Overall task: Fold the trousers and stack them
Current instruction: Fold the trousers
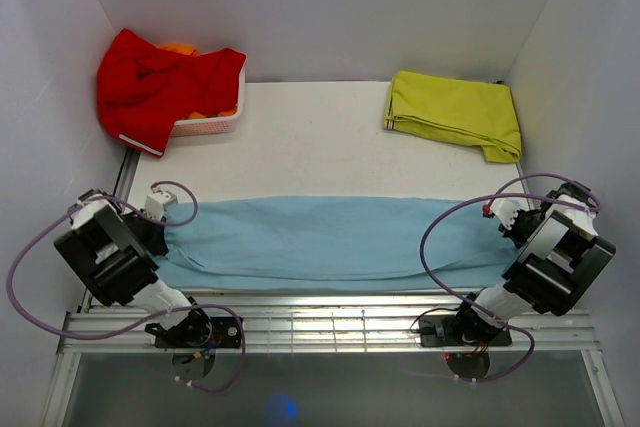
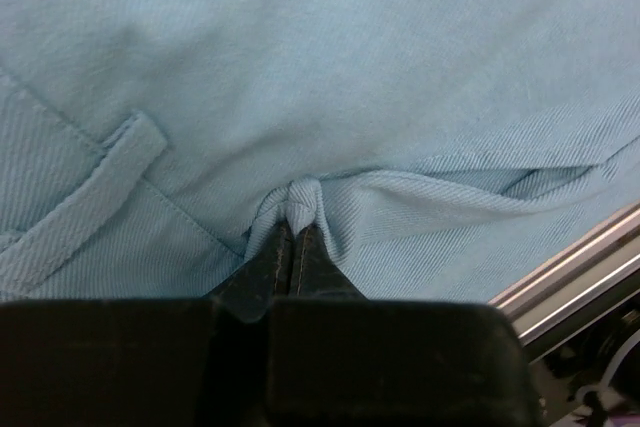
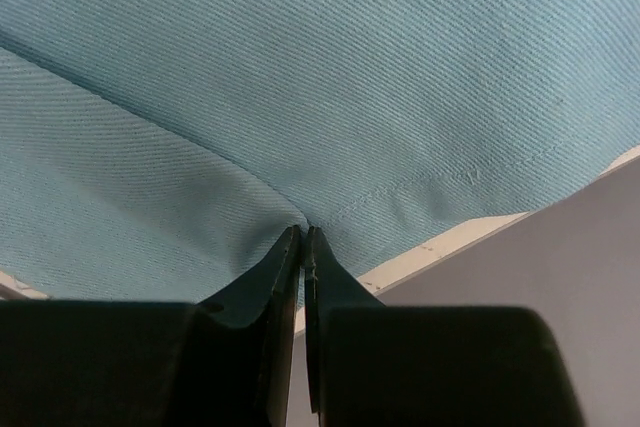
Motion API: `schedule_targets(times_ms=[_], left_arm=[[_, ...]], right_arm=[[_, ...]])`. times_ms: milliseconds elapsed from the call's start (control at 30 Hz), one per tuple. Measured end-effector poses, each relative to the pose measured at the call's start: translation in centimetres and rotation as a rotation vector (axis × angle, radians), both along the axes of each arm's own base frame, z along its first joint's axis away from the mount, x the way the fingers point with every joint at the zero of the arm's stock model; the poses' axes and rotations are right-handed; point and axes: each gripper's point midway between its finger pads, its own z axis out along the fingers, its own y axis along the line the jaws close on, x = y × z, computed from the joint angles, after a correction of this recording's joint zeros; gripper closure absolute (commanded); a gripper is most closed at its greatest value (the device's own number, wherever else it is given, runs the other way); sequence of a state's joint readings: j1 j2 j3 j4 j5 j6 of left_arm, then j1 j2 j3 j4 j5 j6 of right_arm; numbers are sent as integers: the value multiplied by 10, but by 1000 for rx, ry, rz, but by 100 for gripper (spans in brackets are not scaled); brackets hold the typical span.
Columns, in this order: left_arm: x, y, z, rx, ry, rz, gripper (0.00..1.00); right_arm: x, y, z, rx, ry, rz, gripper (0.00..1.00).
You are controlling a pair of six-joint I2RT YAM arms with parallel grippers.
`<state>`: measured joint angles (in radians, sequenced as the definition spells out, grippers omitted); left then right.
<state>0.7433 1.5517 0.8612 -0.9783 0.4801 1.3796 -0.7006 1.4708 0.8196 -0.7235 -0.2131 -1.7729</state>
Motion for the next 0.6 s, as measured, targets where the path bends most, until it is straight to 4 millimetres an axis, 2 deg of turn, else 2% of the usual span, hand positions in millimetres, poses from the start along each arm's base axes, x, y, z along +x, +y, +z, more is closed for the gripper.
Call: schedule_targets(times_ms=[167,367,500,600], left_arm=[[42,4,0,-135,106,178,100],[92,8,5,-176,109,243,100],[127,27,14,-135,23,226,100],[145,48,29,-61,-67,204,100]], right_arm=[[25,0,-1,24,22,-63,92],[59,-4,5,56,4,-114,92],[76,-7,24,73,-39,-116,92],[86,-13,43,68,-89,-113,92]])
